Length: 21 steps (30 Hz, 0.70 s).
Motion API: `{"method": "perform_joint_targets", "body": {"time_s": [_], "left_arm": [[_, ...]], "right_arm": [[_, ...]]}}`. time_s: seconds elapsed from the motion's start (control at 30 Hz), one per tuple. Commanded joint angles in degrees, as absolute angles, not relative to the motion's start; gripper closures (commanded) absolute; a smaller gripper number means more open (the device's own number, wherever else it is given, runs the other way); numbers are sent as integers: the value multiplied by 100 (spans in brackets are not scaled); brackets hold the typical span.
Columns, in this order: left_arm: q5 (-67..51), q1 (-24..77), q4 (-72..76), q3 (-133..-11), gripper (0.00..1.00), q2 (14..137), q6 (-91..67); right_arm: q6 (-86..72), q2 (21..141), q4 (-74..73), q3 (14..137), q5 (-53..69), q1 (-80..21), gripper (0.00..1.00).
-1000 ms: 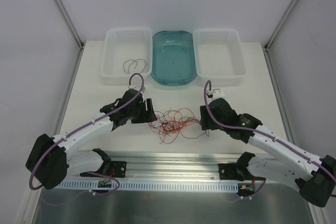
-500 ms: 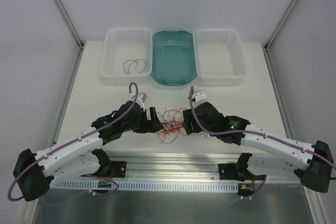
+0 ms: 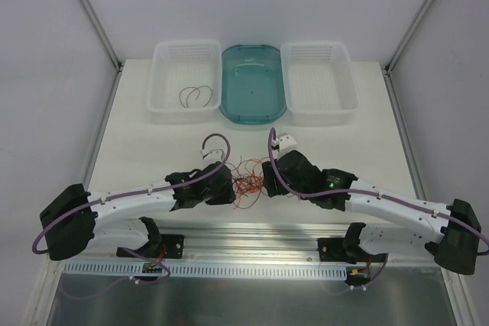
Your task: Untangle the cables
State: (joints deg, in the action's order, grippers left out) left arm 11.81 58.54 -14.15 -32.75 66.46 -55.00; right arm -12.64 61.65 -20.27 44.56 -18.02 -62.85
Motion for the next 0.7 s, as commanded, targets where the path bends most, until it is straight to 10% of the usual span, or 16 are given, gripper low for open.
{"method": "perform_joint_targets", "body": {"time_s": [0.0, 0.5, 0.67], "left_arm": [[1424, 5906, -1064, -3463, 60, 6934, -5651], [1125, 6038, -633, -3428, 69, 7066, -5572], [1038, 6038, -606, -3410, 100, 7058, -5494]], "right_arm": [[-1345, 6161, -1837, 4693, -1995, -6346, 37], [-1064, 6776, -1538, 4966, -1881, -6354, 37], [-853, 7205, -1345, 5097, -1732, -6346, 37]]}}
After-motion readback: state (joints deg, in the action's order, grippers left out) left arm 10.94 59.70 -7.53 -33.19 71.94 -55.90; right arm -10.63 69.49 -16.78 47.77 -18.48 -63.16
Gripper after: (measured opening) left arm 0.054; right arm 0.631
